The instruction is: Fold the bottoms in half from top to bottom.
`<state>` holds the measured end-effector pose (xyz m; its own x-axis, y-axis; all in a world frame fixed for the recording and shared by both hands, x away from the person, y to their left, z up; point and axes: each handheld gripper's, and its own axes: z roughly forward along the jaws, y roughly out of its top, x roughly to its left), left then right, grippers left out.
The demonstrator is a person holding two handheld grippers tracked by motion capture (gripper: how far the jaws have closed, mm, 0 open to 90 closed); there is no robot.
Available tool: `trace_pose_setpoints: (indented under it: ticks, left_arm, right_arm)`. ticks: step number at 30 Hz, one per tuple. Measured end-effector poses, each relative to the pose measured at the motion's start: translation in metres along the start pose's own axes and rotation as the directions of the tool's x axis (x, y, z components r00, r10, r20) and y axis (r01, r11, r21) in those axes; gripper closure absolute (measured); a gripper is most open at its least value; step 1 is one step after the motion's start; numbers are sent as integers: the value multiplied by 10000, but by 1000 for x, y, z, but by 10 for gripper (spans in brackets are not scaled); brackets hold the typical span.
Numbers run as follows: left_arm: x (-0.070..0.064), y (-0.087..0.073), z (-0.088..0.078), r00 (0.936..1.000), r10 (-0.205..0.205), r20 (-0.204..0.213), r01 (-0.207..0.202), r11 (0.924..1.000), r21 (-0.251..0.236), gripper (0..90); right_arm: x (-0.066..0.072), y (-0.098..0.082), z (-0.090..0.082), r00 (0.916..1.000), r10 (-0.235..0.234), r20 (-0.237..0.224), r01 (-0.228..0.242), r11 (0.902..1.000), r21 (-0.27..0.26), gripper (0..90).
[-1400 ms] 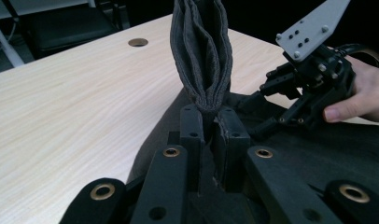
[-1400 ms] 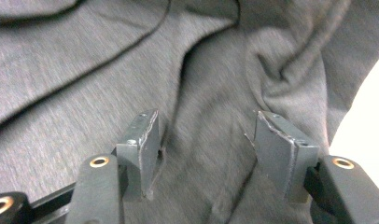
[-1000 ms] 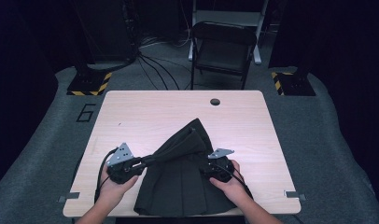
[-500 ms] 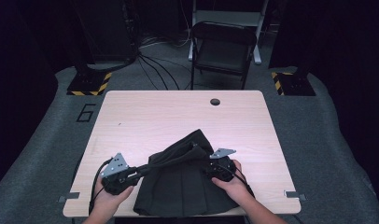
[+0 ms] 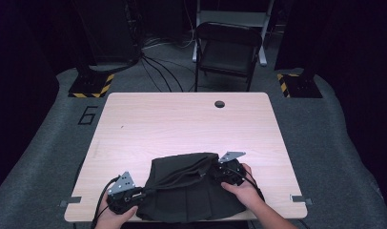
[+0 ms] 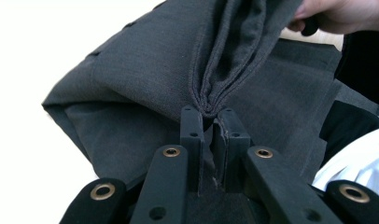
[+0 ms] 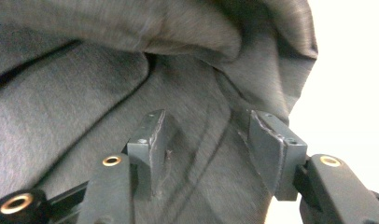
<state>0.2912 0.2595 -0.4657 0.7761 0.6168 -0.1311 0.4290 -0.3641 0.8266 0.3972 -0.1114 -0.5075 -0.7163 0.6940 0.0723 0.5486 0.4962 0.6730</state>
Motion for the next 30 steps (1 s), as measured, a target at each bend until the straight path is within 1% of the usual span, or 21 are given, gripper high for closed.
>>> trace_pose_setpoints:
  ticks: [2,5,6,7,8,9,11,12,15,16,17,18,19,21,22,23,24,25,26,28,30]
  left_arm:
    - [0,-1,-2,10000,-65,35,64,9999,103,825]
    - [-2,-2,-2,10000,-88,30,87,9998,186,823]
    - [-3,-3,-2,9999,-103,-10,103,9998,156,823]
    - [-3,-3,-3,10000,-71,52,69,9995,294,822]
    - [-5,-4,-2,10000,-33,-73,35,9997,240,823]
    - [-5,-4,-2,10000,-5,41,3,9991,418,824]
    - [-8,-6,0,9999,-61,80,57,9989,466,825]
    - [-7,-5,-1,9999,63,157,-72,9983,582,825]
    - [-9,-5,-1,9998,142,108,-147,9983,561,825]
    - [-8,-5,-2,9998,175,99,-180,9982,577,825]
    - [-8,-6,-2,9999,68,153,-77,9983,575,825]
    - [-7,-7,-1,9998,68,183,-79,9981,608,824]
    - [-6,-9,0,9998,-79,198,67,9984,561,823]
    - [-5,-10,1,9994,-98,327,80,9984,567,820]
    - [-5,-10,3,9996,-63,287,49,9989,474,818]
    - [-6,-10,3,9988,-147,469,121,9985,538,814]
    - [-5,-10,4,9990,-74,450,49,9985,544,810]
    - [-6,-10,5,9989,-132,447,110,9987,503,804]
    - [-5,-10,5,9979,-202,614,164,9979,622,794]
    - [-5,-12,7,9977,-228,645,191,9982,572,757]
    - [-4,-13,6,9978,-273,610,240,9982,550,710]
  right_arm:
    - [-3,0,-4,10000,66,31,-66,9999,-124,472]
    - [-9,0,-9,9991,430,70,-429,9989,-179,474]
    - [-11,0,-11,9981,601,120,-598,9980,-197,475]
    - [-13,1,-12,9979,626,168,-623,9978,-217,476]
    - [-15,1,-13,9973,697,240,-691,9973,-246,479]
    - [-17,1,-15,9964,758,370,-749,9969,-252,483]
    - [-21,0,-18,9933,1020,541,-1003,9944,-334,489]
    - [-23,0,-19,9908,1196,629,-1177,9925,-338,489]
    - [-28,1,-22,9876,1414,689,-1379,9891,-524,489]
    - [-29,3,-23,9873,1402,744,-1358,9889,-610,489]
    - [-29,5,-24,9856,1515,757,-1462,9867,-716,489]
    - [-30,8,-26,9862,1475,749,-1411,9864,-848,489]
    - [-30,12,-27,9856,1492,792,-1414,9853,-960,487]
    - [-29,23,-31,9875,1425,669,-1331,9827,-1284,483]
    - [-28,27,-32,9883,1376,659,-1274,9819,-1401,481]
    - [-26,32,-32,9893,1350,560,-1251,9803,-1529,478]
    - [-24,38,-32,9907,1275,472,-1180,9789,-1669,472]
    - [-20,44,-32,9923,1198,311,-1127,9783,-1742,465]
    - [-17,48,-31,9934,1131,181,-1082,9787,-1746,459]
    - [-8,55,-27,9968,791,-63,-790,9813,-1755,453]
    - [2,58,-20,9986,394,-358,-446,9866,-1571,447]
